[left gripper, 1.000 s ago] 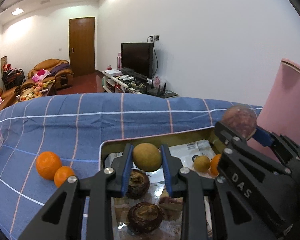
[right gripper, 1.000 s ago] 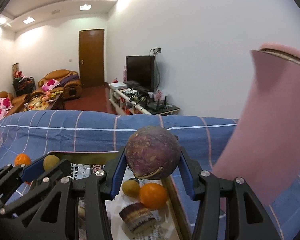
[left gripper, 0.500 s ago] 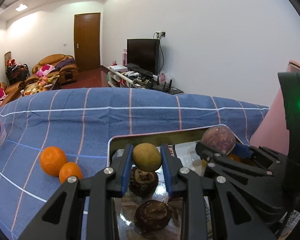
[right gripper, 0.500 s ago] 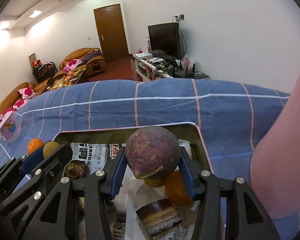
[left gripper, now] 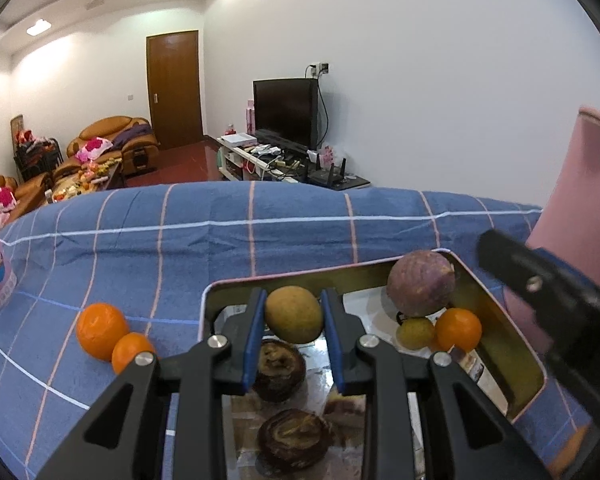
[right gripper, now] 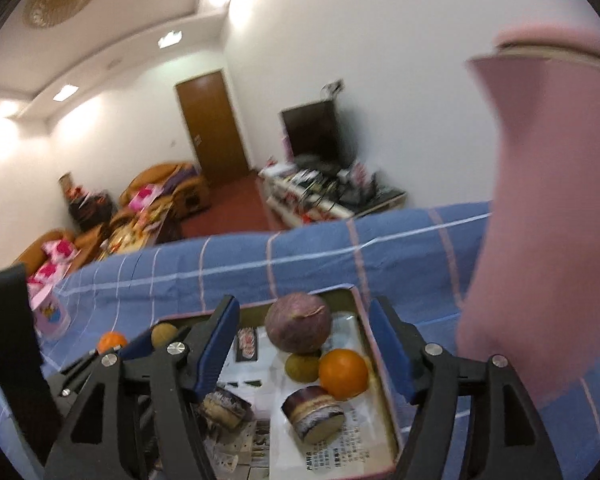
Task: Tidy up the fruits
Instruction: 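Open the right tool to drop the purple fruit into the tin while the left tool releases the brown fruit, then withdraw both open tools from the tin toward the two loose oranges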
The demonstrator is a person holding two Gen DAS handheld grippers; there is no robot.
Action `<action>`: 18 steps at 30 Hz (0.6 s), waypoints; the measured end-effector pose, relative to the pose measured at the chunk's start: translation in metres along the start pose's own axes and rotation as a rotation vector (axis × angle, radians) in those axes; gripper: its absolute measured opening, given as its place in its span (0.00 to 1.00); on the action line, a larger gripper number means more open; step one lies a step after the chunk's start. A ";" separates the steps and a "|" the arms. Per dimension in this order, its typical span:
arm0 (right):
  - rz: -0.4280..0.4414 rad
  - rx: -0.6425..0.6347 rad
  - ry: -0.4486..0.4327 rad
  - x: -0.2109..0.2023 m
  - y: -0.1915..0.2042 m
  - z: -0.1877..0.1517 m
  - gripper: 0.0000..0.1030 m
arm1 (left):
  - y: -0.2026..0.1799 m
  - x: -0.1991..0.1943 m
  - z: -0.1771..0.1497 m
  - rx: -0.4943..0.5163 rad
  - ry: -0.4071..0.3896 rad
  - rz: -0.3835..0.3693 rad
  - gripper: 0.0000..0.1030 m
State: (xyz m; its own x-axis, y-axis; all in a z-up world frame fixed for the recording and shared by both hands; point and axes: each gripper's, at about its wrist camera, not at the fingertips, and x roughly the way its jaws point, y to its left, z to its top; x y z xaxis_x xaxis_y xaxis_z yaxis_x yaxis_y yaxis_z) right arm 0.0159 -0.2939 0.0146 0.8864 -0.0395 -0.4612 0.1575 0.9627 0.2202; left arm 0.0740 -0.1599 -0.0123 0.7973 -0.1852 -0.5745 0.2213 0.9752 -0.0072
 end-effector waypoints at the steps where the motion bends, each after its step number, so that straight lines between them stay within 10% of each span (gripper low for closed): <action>1: -0.013 0.011 -0.012 -0.002 0.000 -0.001 0.69 | -0.003 0.002 0.000 0.013 0.010 0.012 0.29; 4: -0.043 0.039 -0.038 -0.004 -0.005 -0.001 0.71 | -0.007 0.005 0.001 0.025 0.026 0.040 0.34; 9: -0.083 0.047 -0.060 -0.007 -0.008 -0.002 0.71 | -0.011 -0.005 -0.001 0.043 -0.028 0.091 0.97; 18: -0.176 0.041 -0.136 -0.021 -0.006 -0.006 0.79 | -0.013 -0.015 -0.004 0.054 -0.042 0.107 1.00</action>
State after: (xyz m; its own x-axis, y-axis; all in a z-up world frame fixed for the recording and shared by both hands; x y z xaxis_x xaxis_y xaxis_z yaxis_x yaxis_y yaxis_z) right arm -0.0061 -0.2975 0.0178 0.8940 -0.2441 -0.3758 0.3298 0.9262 0.1828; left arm 0.0567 -0.1689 -0.0071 0.8408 -0.0860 -0.5345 0.1624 0.9819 0.0975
